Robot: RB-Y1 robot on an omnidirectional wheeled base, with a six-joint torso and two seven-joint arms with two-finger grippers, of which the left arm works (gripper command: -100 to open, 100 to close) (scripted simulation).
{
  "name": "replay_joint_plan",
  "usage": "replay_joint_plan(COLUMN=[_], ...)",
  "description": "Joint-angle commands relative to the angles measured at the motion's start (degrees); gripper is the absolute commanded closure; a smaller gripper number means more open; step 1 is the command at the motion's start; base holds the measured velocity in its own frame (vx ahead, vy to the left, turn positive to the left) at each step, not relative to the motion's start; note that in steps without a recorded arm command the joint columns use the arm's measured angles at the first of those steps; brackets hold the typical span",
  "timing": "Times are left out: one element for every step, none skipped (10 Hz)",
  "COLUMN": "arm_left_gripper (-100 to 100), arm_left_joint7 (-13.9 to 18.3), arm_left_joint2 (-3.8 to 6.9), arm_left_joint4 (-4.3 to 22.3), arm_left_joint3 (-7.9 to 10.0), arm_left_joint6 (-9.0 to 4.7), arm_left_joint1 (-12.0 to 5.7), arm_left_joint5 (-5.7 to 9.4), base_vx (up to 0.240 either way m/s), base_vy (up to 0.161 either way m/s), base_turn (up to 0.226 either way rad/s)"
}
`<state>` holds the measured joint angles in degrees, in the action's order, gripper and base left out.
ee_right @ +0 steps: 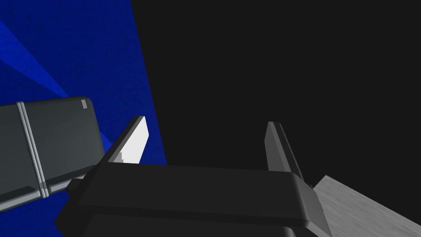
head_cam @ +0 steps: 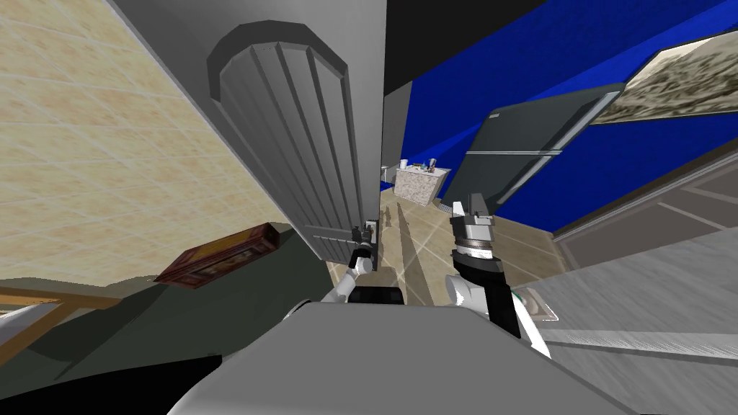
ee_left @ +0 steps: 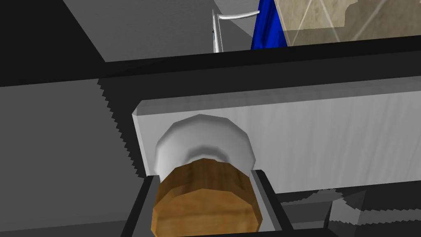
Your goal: Push the door open
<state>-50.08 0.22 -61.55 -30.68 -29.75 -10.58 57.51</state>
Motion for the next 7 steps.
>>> replay_joint_plan(arm_left_gripper=[100, 100, 100, 100, 100, 100, 100], arm_left_joint7=[-1.82, -2.87, -3.25, -4.40, -5.17, -5.53, -6.22], arm_left_joint2=[1.01, 1.48, 1.54, 1.35, 0.94, 0.67, -0.04], arm_left_joint4=[-1.40, -1.48, -1.52, -1.61, -1.67, -1.70, -1.76], arm_left_joint3=[0.99, 1.47, 1.64, 2.18, 2.53, 2.70, 3.01], arm_left_joint6=[-0.62, -1.49, -1.80, -2.76, -3.39, -3.69, -4.26], arm_left_joint1=[0.81, 0.95, 1.00, 1.15, 1.25, 1.30, 1.39], arm_left_joint5=[1.07, 2.11, 2.49, 3.65, 4.41, 4.78, 5.47], base_vx=[0.155, 0.204, 0.192, 0.220, 0.232, 0.185, 0.167], base_vy=[-0.065, -0.060, -0.058, -0.074, -0.100, -0.092, -0.069], base_turn=[0.013, 0.035, 0.007, 0.013, 0.034, 0.051, 0.037])
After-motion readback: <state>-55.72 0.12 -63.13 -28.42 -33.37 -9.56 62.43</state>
